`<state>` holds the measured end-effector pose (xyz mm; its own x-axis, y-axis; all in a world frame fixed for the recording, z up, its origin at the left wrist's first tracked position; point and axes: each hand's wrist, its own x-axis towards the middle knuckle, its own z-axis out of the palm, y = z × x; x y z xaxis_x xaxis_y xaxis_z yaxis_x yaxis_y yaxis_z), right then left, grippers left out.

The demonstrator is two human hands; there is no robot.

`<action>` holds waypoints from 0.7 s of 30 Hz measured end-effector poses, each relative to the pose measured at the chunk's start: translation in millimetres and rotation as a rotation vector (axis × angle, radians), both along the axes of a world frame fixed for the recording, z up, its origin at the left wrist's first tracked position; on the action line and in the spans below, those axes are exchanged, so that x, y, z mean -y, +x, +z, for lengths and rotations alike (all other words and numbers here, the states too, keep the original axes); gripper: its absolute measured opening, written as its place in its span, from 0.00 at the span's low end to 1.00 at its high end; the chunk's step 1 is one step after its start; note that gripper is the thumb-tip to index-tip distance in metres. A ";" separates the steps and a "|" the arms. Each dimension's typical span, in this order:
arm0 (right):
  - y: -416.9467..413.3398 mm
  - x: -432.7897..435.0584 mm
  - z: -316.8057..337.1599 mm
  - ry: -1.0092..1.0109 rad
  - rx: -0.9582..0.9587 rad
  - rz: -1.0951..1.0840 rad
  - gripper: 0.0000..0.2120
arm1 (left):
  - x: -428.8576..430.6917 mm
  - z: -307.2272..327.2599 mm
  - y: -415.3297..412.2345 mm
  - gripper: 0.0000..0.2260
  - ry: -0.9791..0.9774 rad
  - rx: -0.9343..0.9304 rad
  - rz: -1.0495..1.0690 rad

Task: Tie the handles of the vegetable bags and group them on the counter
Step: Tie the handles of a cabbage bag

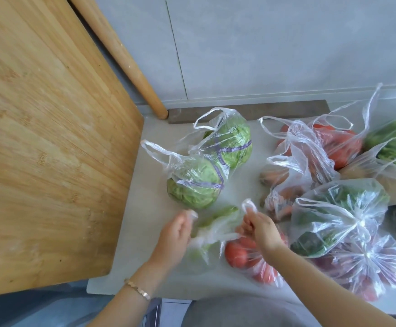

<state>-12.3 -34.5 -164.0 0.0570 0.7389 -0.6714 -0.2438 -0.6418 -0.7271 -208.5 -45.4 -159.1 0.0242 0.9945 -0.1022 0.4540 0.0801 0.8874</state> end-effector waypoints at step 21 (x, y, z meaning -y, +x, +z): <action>-19.1 -16.3 -23.7 0.569 0.947 1.183 0.18 | 20.0 -43.4 -2.6 0.17 -0.058 -0.382 -0.166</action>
